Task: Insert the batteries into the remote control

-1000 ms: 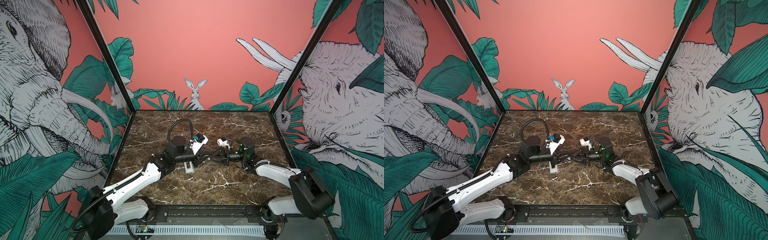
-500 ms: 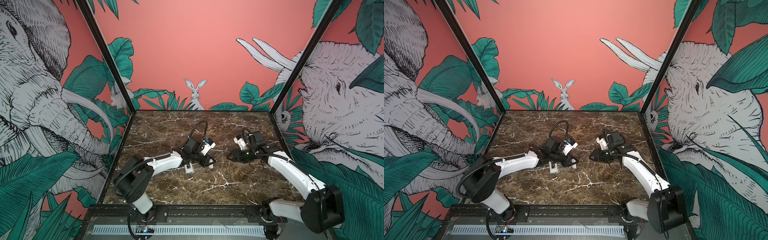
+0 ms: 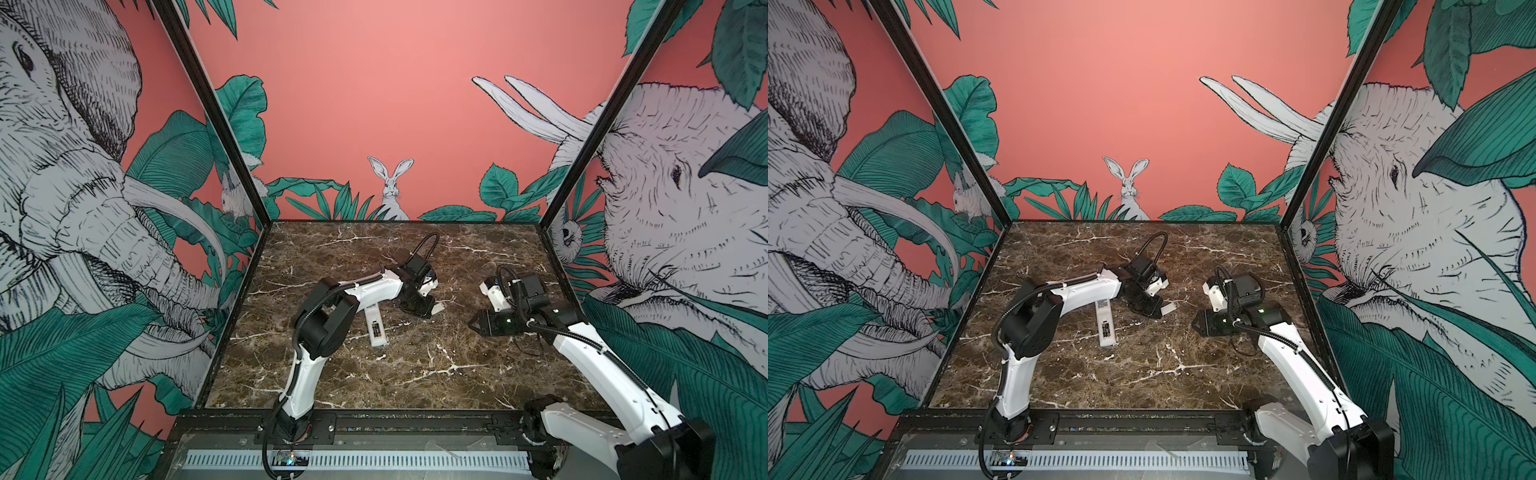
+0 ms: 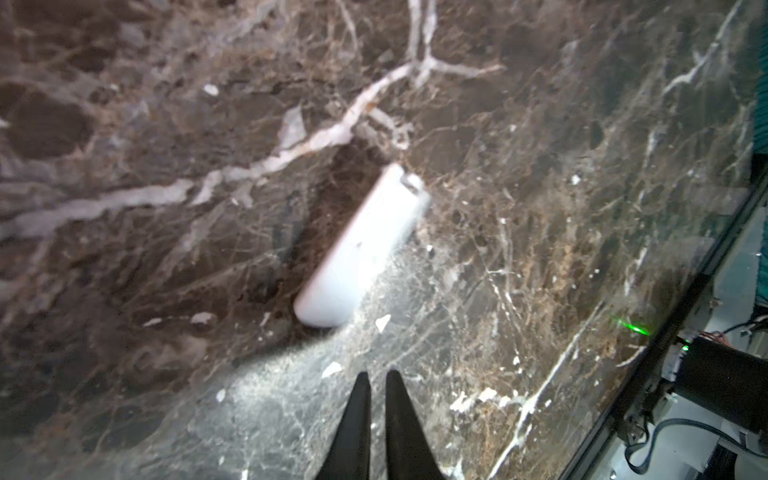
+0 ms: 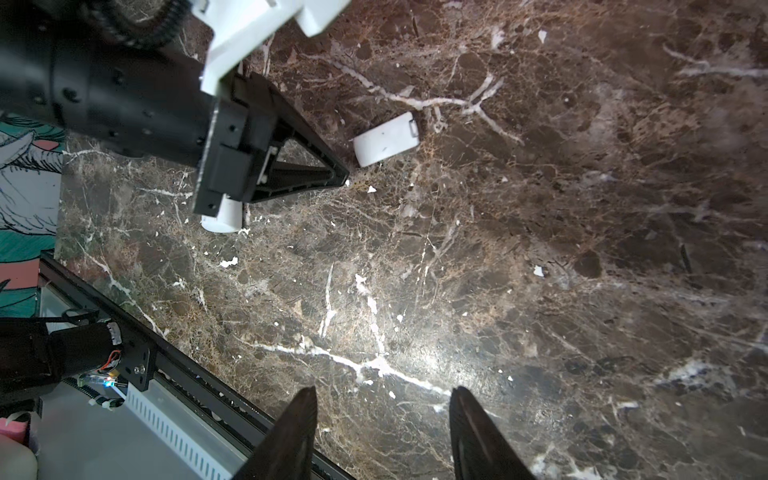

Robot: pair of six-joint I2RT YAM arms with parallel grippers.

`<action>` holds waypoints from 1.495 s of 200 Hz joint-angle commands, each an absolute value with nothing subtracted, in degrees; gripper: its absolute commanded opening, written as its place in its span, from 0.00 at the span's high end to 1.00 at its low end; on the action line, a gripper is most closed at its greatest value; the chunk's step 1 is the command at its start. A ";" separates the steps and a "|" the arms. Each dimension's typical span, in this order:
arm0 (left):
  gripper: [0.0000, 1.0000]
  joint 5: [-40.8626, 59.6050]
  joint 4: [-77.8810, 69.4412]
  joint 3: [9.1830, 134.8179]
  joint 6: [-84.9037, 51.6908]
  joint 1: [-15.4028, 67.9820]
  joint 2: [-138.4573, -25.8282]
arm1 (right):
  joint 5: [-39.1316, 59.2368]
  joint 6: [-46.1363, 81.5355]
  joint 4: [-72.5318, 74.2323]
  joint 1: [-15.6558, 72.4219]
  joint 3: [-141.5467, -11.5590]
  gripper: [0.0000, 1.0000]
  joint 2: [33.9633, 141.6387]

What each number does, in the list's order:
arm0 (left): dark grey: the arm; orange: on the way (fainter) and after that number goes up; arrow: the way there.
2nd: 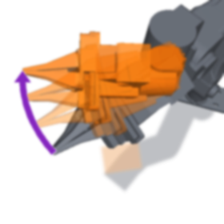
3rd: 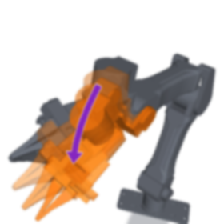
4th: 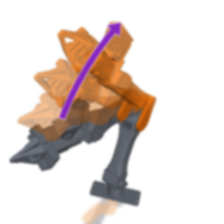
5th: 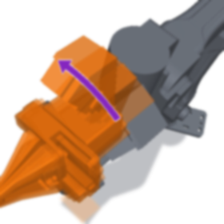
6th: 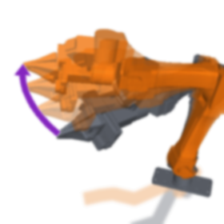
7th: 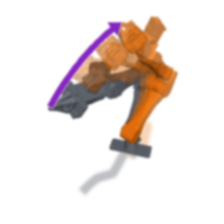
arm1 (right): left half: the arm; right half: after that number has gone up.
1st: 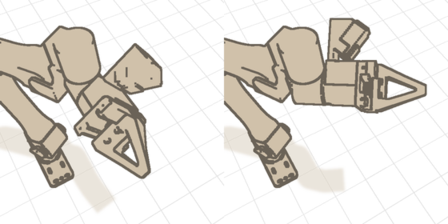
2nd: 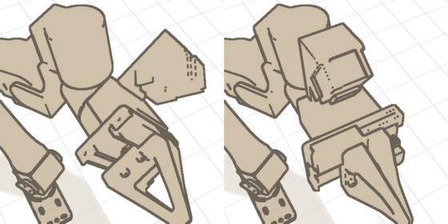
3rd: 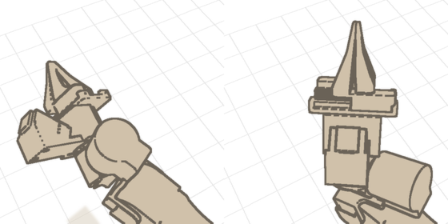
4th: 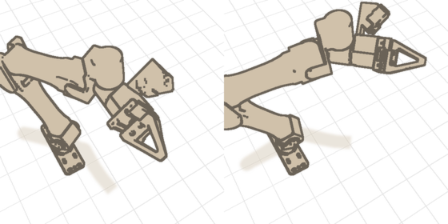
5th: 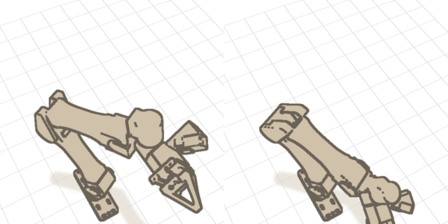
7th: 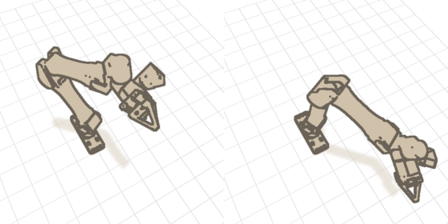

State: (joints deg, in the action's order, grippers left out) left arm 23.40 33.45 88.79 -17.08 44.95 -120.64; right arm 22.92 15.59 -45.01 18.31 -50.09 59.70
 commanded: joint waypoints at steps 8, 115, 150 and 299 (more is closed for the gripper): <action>0.85 20.39 37.95 91.62 -19.11 45.02 -119.81 | 21.63 15.07 -45.83 18.02 -49.35 0.47 58.27; 0.35 19.88 32.66 79.62 -13.98 36.34 -100.20 | 22.41 21.43 -32.29 21.94 -50.43 0.45 76.35; 0.24 12.42 32.36 71.75 -12.13 33.81 -89.70 | 20.38 26.46 -27.13 27.61 -54.29 0.34 86.54; 0.15 16.26 35.46 52.87 -9.30 17.60 -65.66 | 0.91 29.19 -36.40 37.23 -85.92 0.27 119.36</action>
State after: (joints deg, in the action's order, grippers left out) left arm 14.96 34.59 54.68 -10.33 18.52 -66.24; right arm 7.55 30.83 -29.19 34.98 -81.73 116.29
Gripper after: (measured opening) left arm 0.846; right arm 0.739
